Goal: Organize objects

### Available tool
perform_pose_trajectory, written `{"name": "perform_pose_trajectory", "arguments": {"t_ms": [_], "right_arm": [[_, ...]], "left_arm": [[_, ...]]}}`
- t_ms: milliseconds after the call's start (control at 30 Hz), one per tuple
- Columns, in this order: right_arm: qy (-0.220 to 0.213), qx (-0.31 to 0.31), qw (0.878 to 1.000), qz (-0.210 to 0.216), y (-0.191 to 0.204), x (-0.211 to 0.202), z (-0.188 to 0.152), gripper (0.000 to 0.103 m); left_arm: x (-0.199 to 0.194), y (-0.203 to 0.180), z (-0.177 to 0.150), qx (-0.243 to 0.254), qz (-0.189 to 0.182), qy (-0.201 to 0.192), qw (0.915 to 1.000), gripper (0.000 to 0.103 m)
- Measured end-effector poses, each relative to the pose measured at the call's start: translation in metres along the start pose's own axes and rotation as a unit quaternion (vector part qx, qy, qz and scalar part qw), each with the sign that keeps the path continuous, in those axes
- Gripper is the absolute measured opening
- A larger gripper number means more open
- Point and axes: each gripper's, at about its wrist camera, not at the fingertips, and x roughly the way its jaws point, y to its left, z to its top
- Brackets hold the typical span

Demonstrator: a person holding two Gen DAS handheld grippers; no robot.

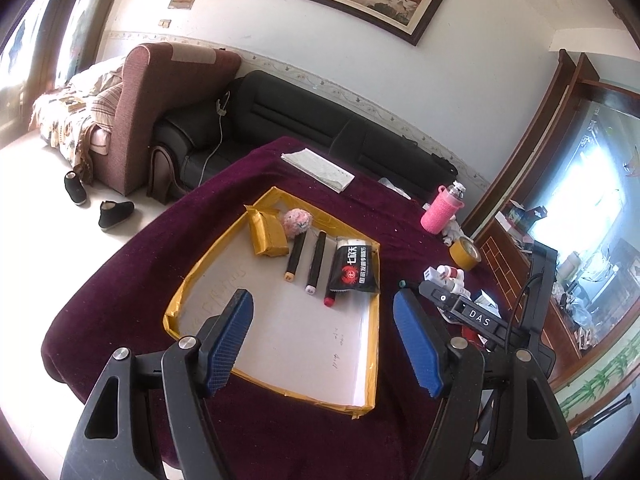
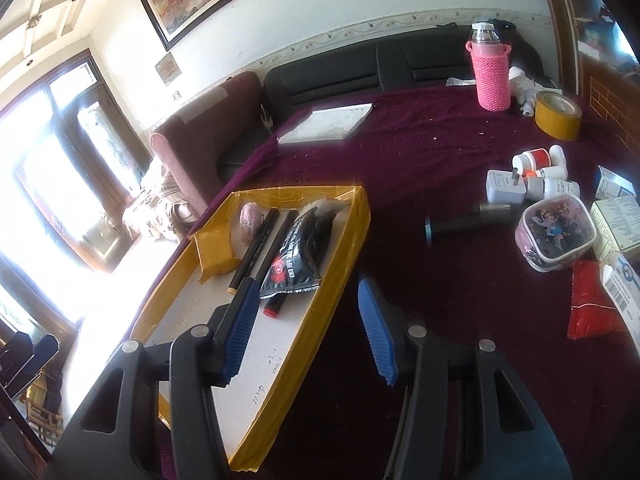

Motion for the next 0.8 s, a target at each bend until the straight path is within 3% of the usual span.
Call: {"name": "perform_pose_trajectory", "arguments": {"t_ms": [167, 267, 467, 600, 733, 800], "right_arm": [[-0.017, 0.009, 1.000, -0.024, -0.009, -0.010, -0.001, 0.050], [-0.046, 0.033, 0.997, -0.055, -0.032, -0.034, -0.003, 0.050], [-0.084, 0.064, 0.983, -0.147, -0.104, -0.100, -0.015, 0.054], [-0.083, 0.096, 0.972, -0.200, -0.158, -0.129, -0.014, 0.056], [-0.054, 0.114, 0.973, -0.191, -0.192, -0.118, 0.009, 0.057], [-0.046, 0.118, 0.978, -0.166, -0.200, -0.105, 0.025, 0.057]], "left_arm": [[0.014, -0.005, -0.004, -0.013, -0.023, 0.015, 0.9995, 0.067], [0.035, -0.030, -0.007, 0.005, -0.061, 0.049, 0.9969, 0.067], [0.079, -0.090, -0.039, 0.062, -0.138, 0.123, 0.9808, 0.067], [0.095, -0.109, -0.062, 0.079, -0.154, 0.166, 0.9708, 0.067], [0.090, -0.114, -0.067, 0.087, -0.150, 0.163, 0.9712, 0.067], [0.085, -0.115, -0.065, 0.090, -0.145, 0.154, 0.9733, 0.067]]}}
